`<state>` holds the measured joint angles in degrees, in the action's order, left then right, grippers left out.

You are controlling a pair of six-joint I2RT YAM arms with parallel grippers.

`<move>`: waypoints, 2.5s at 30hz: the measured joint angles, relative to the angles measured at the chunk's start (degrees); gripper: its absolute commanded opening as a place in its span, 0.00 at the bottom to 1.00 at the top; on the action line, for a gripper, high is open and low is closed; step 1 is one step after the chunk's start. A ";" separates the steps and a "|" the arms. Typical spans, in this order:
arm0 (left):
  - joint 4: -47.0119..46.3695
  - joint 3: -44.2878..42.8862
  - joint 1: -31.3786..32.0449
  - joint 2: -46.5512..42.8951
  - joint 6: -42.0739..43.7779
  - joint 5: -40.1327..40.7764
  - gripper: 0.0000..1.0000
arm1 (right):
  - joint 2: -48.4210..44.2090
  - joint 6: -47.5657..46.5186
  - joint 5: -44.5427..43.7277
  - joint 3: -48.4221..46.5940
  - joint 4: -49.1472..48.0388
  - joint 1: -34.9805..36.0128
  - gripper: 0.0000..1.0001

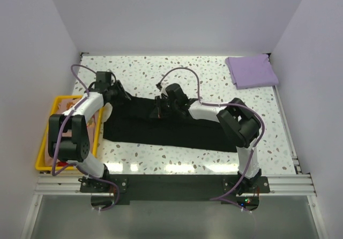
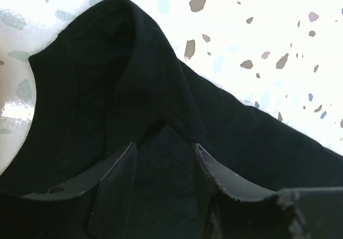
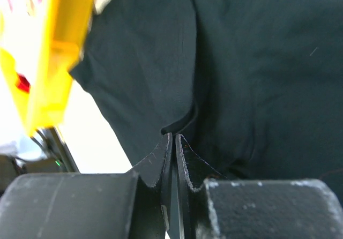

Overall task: Fold and stack the t-shirts
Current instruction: Fold the tshirt

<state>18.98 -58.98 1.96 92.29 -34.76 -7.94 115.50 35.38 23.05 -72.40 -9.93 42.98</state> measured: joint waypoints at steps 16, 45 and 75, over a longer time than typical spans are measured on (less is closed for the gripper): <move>2.69 -5.38 0.26 5.84 2.60 -0.85 0.51 | -1.68 -5.44 -2.19 7.91 1.29 2.97 0.23; 4.02 8.33 2.38 -8.33 5.42 -4.42 0.22 | -3.89 -2.84 -10.03 -0.26 4.63 2.97 0.38; 7.26 1.53 -0.44 -10.82 5.44 -3.45 0.25 | 11.32 4.26 -3.02 -11.04 0.13 5.51 0.36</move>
<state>26.24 -57.45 1.52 81.47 -29.32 -11.40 126.82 39.64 20.03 -83.44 -9.80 48.49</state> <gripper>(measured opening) 0.246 0.367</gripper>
